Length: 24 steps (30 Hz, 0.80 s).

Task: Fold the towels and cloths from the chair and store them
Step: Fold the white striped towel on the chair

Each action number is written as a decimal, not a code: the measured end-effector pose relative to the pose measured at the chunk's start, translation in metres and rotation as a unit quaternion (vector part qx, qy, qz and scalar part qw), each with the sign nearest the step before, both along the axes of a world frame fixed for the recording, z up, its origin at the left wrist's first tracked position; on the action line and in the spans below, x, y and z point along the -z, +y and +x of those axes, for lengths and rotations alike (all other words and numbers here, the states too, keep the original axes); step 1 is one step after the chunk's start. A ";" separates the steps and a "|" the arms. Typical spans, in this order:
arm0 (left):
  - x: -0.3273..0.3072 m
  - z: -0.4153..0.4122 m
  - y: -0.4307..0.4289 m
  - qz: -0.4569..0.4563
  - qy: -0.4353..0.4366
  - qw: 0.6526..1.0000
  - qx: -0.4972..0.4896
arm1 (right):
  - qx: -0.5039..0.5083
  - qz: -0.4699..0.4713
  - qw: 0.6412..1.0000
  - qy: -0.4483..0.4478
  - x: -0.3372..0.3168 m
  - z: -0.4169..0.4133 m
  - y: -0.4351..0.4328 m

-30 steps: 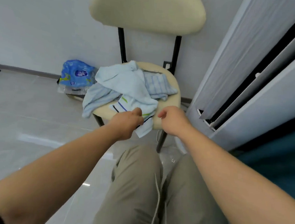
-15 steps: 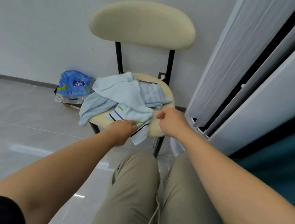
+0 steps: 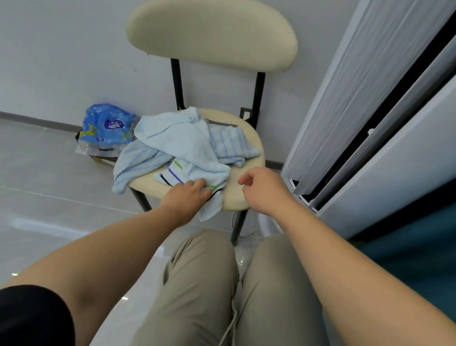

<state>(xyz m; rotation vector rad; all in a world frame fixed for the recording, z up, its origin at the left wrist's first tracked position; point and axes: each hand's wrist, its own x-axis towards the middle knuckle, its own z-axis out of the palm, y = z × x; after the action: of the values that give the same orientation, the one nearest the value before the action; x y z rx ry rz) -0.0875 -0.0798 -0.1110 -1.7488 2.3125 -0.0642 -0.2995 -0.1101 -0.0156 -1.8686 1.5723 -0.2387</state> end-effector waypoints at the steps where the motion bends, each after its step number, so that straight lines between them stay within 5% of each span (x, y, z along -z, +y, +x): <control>1: -0.001 0.000 -0.001 0.002 0.002 1.000 -0.001 | -0.003 0.000 1.000 0.003 -0.001 0.000 0.000; 7: -0.016 0.000 -0.005 0.012 0.033 0.999 -0.020 | -0.009 0.001 1.000 0.014 -0.003 -0.004 0.000; 14: -0.109 -0.003 -0.030 -0.071 0.300 0.948 -0.078 | -0.014 0.005 0.999 -0.029 -0.029 0.001 -0.008; 24: -0.281 -0.005 -0.051 -0.195 0.289 0.937 -0.024 | -0.059 -0.026 0.966 -0.249 -0.130 0.037 -0.022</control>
<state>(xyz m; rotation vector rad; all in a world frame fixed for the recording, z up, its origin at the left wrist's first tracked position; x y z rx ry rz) -0.0927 -0.1311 0.1703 -2.2639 2.8129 0.0032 -0.2624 -0.1320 0.1144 -1.7577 1.1165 -0.6459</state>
